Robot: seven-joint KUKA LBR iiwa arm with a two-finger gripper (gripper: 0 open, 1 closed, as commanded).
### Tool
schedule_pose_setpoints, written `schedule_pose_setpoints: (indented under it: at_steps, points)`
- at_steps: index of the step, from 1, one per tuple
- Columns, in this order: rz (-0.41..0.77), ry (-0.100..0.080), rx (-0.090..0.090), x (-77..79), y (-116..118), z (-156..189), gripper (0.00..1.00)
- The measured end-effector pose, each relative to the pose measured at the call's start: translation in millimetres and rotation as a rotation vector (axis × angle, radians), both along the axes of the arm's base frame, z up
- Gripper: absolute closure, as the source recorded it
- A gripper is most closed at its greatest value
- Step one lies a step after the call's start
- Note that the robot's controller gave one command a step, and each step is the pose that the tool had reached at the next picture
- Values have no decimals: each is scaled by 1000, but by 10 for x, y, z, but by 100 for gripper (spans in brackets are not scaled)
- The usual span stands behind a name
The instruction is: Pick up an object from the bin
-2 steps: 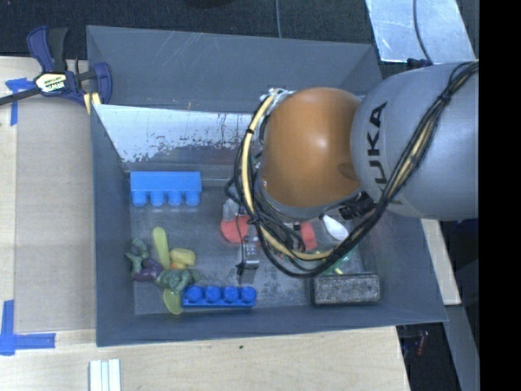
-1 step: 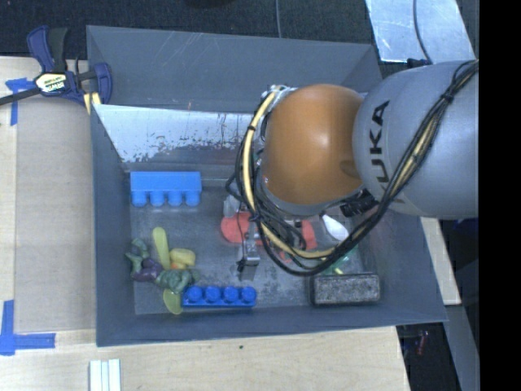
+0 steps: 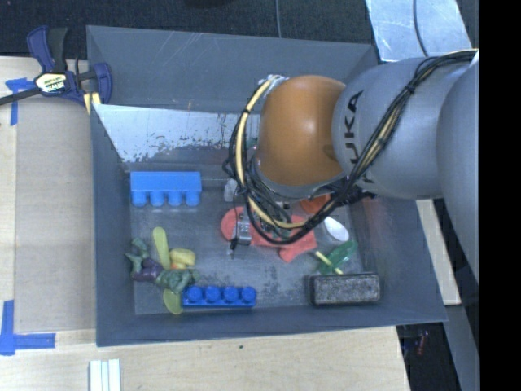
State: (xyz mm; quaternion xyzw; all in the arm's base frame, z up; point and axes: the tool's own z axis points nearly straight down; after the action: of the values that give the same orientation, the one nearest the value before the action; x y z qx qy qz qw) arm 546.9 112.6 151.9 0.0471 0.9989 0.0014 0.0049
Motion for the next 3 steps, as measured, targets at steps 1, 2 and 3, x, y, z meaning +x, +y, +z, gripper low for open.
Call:
schedule_pose_setpoints:
  at_steps: [1,2,3]
  points:
    - [189,-3,-2,355,-453,-416,0]
    - [178,-2,-2,627,-931,-796,0]
    - [178,-9,-2,583,-906,-822,100]
